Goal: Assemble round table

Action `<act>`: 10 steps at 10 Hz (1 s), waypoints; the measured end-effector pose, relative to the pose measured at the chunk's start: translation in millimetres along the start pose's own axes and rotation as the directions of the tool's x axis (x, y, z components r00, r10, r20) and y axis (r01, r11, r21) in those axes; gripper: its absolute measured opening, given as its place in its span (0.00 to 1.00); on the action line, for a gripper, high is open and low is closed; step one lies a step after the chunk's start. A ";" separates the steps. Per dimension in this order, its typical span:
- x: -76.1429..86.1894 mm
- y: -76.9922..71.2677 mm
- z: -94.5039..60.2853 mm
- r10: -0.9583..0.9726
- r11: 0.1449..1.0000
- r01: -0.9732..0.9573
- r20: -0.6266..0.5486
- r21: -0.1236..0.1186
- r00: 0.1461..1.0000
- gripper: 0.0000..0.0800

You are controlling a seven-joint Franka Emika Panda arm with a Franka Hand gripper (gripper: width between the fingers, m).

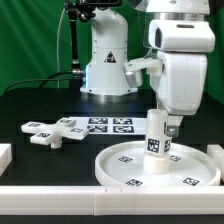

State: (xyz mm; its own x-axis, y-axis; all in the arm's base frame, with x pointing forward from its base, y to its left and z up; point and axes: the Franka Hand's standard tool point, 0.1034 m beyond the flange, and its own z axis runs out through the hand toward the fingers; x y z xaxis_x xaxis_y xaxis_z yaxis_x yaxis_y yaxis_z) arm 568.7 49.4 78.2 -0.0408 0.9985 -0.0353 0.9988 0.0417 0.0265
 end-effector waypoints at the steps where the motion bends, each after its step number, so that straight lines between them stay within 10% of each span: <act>1: -1.5 -0.3 0.4 -0.043 0.999 0.043 0.001 0.001 0.999 0.81; 8: -4.8 -2.5 6.1 -0.137 0.990 0.137 0.015 0.017 0.990 0.80; 10: -6.2 -3.4 6.5 -0.135 0.991 0.134 0.015 0.021 0.991 0.51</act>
Offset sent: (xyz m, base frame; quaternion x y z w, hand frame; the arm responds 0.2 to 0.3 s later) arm 0.0018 0.0002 0.0061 0.0100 -0.0152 -0.1307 0.9913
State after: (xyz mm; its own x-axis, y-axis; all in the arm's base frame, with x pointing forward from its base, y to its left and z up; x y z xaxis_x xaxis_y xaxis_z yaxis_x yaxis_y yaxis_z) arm 565.7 42.8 71.8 -0.1745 0.9832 -0.0540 0.9846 0.1748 0.0007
